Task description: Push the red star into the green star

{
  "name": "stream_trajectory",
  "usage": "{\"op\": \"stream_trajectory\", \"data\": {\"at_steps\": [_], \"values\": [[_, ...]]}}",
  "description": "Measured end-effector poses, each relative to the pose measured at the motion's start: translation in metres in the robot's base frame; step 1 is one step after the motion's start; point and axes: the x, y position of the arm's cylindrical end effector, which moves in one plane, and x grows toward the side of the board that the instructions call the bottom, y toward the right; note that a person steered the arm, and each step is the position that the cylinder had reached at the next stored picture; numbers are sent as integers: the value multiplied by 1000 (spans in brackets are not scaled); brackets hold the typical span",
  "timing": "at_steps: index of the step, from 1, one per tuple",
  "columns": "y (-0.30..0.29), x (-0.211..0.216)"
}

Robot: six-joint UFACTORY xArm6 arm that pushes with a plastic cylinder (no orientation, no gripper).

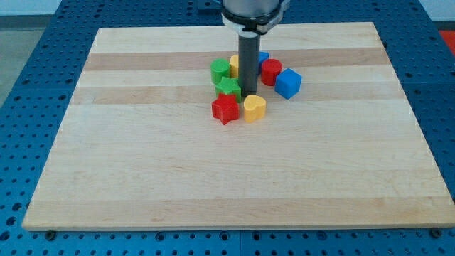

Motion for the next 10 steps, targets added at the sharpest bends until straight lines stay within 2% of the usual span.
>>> {"op": "stream_trajectory", "data": {"at_steps": [1,3,4,5,7,8,10], "values": [[1,0],[69,6],[94,28],[89,59],[-1,99],[-31,95],[-41,78]]}}
